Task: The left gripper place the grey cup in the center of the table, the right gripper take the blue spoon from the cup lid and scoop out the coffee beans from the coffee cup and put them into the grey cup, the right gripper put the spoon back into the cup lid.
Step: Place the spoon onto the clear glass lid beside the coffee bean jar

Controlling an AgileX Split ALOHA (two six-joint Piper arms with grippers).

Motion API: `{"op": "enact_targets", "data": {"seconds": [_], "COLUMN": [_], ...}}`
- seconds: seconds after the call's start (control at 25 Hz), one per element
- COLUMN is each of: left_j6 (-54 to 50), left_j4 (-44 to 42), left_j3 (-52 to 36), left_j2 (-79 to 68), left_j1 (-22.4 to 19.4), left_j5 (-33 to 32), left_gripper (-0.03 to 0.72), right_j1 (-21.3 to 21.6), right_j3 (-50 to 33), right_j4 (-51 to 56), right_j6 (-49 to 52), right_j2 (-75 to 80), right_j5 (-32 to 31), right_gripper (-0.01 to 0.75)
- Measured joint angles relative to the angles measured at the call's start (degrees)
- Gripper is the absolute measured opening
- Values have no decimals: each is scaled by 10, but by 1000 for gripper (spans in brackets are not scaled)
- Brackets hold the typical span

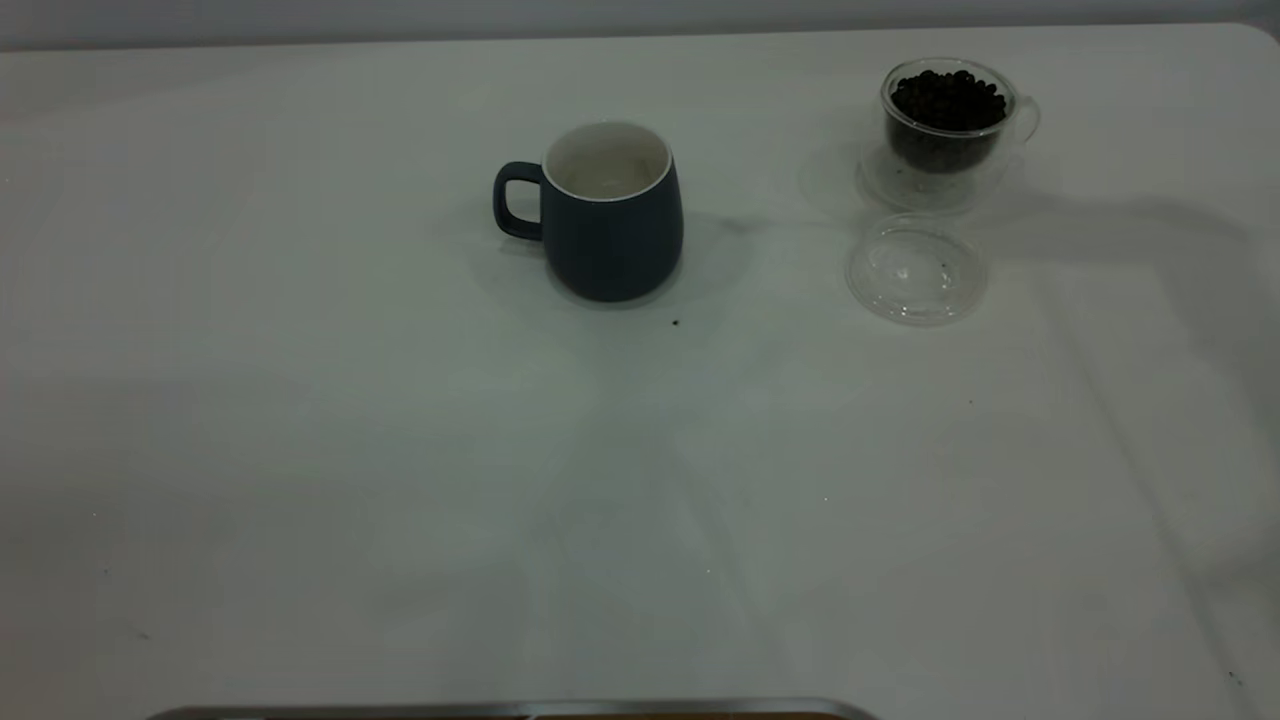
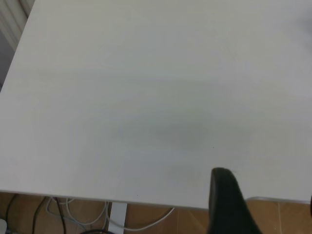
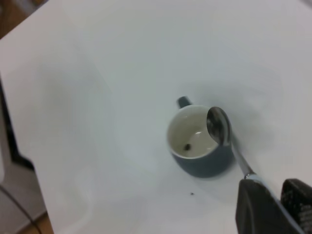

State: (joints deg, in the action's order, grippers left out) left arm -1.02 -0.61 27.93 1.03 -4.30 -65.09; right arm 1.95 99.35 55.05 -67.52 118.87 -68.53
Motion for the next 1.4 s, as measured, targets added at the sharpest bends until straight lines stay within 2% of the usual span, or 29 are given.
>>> {"op": "enact_targets", "data": {"seconds": [0.16, 0.24, 0.36, 0.48, 0.64, 0.96, 1.2, 1.4], "left_j6": [0, 0, 0, 0, 0, -1, -2, -2], "left_j4": [0, 0, 0, 0, 0, 0, 0, 0], "left_j3": [0, 0, 0, 0, 0, 0, 0, 0], "left_j2": [0, 0, 0, 0, 0, 0, 0, 0], "left_j1": [0, 0, 0, 0, 0, 0, 0, 0], "left_j5": [0, 0, 0, 0, 0, 0, 0, 0], "left_gripper": [474, 474, 474, 474, 474, 474, 474, 474], "right_j1": [44, 62, 79, 99, 119, 126, 126, 127], "right_j3": [-70, -133, -219, -267, -278, -278, -278, -278], "right_j4": [10, 22, 60, 105, 127, 153, 247, 263], "right_j6": [-6, -36, -104, -162, -182, -203, -238, -242], "right_j2": [-31, -30, -13, 25, 87, 175, 214, 221], "right_j5": [-1, 3, 44, 86, 126, 188, 197, 197], "right_gripper": [100, 100, 100, 100, 100, 101, 101, 102]}}
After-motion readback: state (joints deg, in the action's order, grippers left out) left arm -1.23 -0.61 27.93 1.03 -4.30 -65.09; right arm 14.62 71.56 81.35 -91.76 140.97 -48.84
